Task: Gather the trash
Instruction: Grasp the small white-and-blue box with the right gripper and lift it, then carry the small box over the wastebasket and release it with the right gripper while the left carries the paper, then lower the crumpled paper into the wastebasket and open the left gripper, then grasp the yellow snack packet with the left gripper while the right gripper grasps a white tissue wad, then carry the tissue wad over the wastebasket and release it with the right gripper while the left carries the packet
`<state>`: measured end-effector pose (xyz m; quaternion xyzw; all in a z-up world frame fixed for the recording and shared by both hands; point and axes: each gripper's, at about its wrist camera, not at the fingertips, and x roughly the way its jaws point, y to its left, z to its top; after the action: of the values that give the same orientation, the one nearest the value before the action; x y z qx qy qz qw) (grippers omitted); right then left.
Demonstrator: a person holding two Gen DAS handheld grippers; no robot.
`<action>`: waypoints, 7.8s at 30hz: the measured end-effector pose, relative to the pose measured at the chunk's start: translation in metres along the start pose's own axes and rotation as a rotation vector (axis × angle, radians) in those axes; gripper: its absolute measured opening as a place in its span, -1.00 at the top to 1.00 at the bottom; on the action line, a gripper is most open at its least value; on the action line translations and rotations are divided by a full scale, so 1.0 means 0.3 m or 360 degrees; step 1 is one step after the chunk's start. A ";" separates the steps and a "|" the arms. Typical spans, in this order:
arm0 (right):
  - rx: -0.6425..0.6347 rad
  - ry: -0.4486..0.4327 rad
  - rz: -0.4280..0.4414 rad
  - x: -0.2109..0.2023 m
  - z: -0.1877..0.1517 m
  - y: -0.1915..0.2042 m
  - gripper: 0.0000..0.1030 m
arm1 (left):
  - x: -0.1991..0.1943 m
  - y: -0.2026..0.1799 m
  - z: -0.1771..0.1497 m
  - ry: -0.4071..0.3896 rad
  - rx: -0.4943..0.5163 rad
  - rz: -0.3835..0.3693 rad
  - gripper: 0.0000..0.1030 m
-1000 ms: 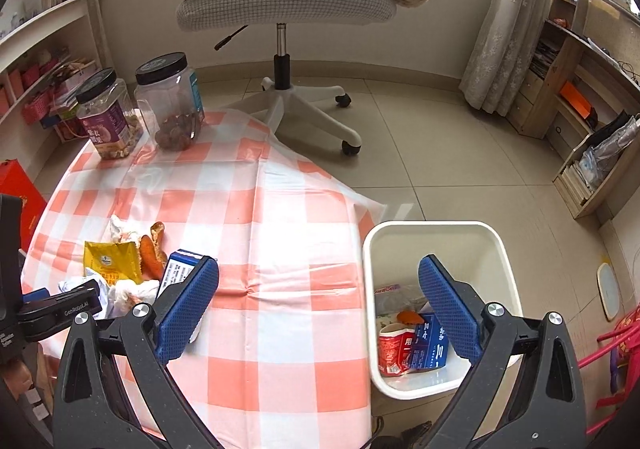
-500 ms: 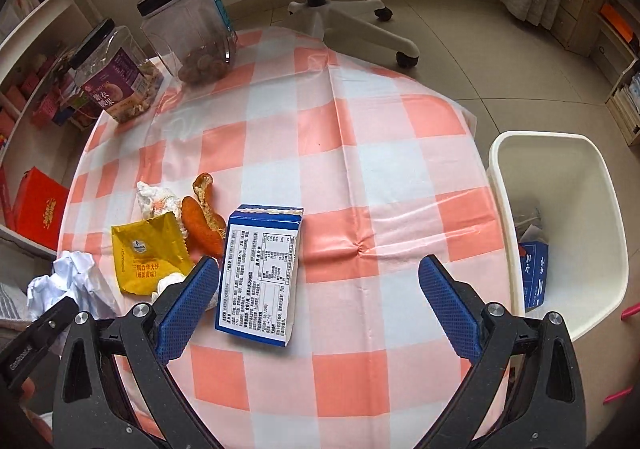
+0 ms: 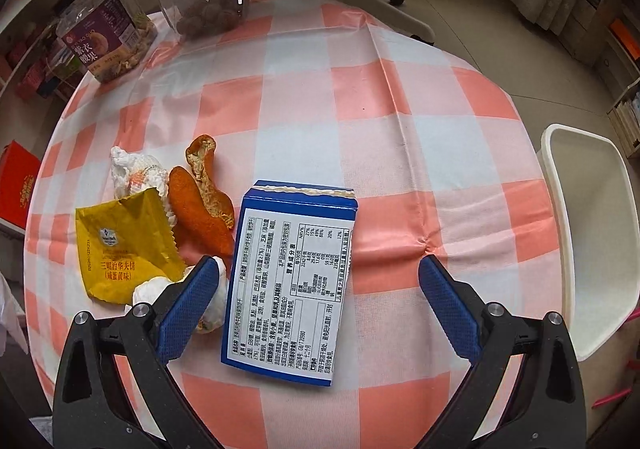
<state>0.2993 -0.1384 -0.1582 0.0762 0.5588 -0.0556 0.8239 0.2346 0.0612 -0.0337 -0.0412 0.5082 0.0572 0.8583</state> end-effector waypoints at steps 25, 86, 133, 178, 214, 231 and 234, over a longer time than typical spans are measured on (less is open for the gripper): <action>-0.0165 -0.0456 0.0324 -0.429 -0.019 -0.019 -0.03 | -0.049 -0.032 0.015 -0.0138 -0.0006 0.0005 0.62; 0.0416 -0.0703 -0.0330 -0.638 -0.060 -0.939 -0.70 | -0.118 -0.862 -0.145 -0.0277 0.0559 -0.0491 0.62; 0.0228 -0.0823 -0.0535 -0.678 -0.105 -0.809 -0.86 | -0.183 -0.835 -0.130 -0.0511 0.0408 -0.0255 -0.67; 0.0176 -0.0137 0.0210 -0.287 0.029 -0.207 -0.86 | 0.549 -0.193 0.038 0.0505 0.0997 -0.0295 -0.46; 0.0132 0.0208 0.0334 -0.073 -0.087 0.031 -0.86 | 0.074 0.095 -0.191 0.0300 0.0136 -0.0178 0.72; -0.0126 -0.0101 0.0501 -0.231 -0.063 0.159 0.26 | 0.030 0.149 -0.058 0.0037 -0.0072 -0.0111 0.71; -0.0165 -0.0226 0.0513 -0.327 -0.053 0.140 0.26 | -0.018 0.151 -0.043 -0.0065 -0.0094 -0.0129 0.70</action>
<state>0.2558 -0.0936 -0.0701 0.1182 0.4820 0.1009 0.8623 0.2143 0.1040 -0.0357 -0.0859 0.4865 0.0383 0.8686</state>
